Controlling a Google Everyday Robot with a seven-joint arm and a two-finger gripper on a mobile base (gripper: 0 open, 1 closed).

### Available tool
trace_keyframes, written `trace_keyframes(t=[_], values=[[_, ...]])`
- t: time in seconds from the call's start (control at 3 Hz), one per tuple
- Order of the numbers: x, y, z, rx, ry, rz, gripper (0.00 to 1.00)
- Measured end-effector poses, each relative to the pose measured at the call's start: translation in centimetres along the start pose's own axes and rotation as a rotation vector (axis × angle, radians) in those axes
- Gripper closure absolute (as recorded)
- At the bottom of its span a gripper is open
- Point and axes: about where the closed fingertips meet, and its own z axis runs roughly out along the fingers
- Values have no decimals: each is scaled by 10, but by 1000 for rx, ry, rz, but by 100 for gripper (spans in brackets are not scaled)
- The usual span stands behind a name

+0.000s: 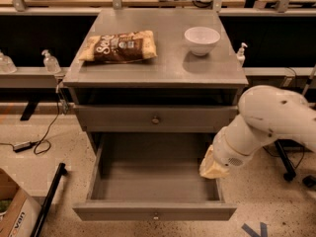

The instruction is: Close middle drawer

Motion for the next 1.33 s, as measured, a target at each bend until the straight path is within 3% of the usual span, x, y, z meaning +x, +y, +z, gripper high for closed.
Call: trace_keyframes(t=[0.67,1.0,1.33], values=[[-3,1,25,-40,-9,3,100],[-12,5,72,-80,-24,-25,100],[-14,9,120,-88,-37,-37,100]])
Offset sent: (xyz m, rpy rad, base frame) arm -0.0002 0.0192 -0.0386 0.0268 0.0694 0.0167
